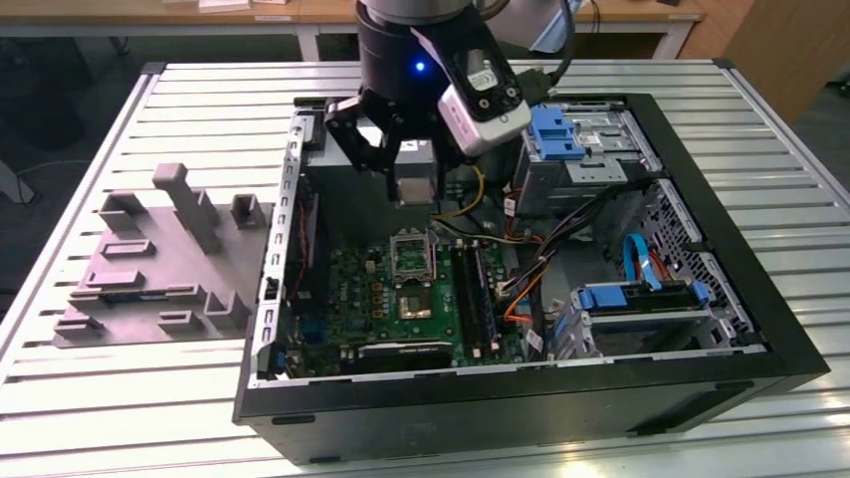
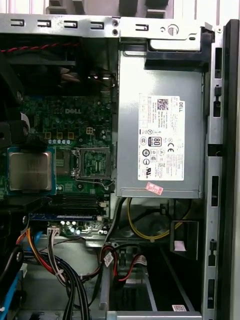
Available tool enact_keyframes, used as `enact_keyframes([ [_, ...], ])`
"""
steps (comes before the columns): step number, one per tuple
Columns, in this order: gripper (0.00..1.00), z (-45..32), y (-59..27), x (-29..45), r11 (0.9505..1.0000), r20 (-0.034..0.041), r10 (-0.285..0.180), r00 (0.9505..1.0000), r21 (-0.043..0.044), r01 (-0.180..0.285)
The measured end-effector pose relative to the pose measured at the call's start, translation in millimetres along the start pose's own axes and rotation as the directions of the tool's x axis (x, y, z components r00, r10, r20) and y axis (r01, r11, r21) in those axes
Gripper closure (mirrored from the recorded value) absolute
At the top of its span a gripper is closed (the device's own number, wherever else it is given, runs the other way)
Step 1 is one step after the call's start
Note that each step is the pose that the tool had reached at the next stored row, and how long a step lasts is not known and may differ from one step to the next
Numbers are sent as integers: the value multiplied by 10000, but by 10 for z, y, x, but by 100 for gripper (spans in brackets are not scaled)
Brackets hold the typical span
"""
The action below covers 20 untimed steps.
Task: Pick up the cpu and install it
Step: 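Place the cpu into insertion slot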
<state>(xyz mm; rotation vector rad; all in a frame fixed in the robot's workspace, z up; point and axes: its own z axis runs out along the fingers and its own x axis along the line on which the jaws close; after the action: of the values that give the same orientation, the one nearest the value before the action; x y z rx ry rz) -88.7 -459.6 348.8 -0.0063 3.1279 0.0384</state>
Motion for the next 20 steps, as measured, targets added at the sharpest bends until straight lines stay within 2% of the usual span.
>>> enact_keyframes([
  [7,53,127,-15,-12,10000,0,7,10000,-1,-7],
  [15,53,229,-141,-16,10000,1,20,10000,-1,-20],
  [20,53,317,-163,-26,10000,0,21,10000,0,-21],
])
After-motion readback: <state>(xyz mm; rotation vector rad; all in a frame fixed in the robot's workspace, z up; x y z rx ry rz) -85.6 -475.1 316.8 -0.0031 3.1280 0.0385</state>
